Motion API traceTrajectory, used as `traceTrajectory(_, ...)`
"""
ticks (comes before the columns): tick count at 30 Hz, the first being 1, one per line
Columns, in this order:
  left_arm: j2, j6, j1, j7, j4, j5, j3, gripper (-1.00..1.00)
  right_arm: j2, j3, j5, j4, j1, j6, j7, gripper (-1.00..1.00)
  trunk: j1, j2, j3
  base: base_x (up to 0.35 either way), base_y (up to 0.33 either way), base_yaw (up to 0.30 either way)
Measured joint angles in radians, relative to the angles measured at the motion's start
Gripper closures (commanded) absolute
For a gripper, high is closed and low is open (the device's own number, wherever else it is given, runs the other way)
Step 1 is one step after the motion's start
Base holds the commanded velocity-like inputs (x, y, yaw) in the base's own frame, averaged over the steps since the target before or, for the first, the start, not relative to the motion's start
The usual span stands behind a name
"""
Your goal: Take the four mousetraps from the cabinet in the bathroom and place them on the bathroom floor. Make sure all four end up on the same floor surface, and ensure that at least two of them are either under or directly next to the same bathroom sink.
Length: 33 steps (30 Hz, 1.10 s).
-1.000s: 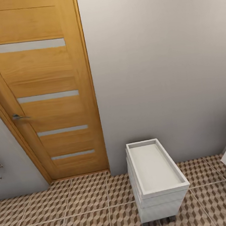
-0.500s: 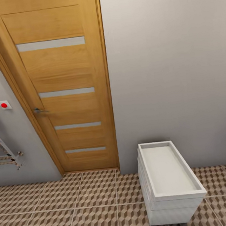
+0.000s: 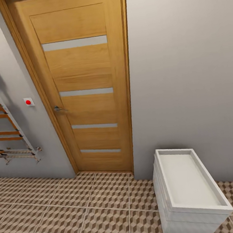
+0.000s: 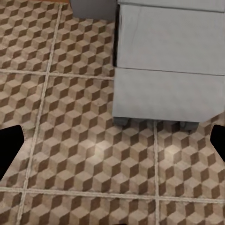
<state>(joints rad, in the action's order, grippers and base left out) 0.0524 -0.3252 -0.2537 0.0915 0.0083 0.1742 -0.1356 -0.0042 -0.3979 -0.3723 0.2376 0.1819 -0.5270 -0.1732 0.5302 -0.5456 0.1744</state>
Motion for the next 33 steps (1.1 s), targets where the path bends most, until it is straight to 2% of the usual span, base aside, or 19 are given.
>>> traceTrajectory(33, 0.0, -0.002, 0.0, 0.0, 0.0, -0.002, 0.0, -1.0, 0.0, 0.0, 0.0, 0.0, 0.0, 0.0, 0.0, -1.0, 0.0, 0.0, 0.0, 0.0, 0.0, 0.258)
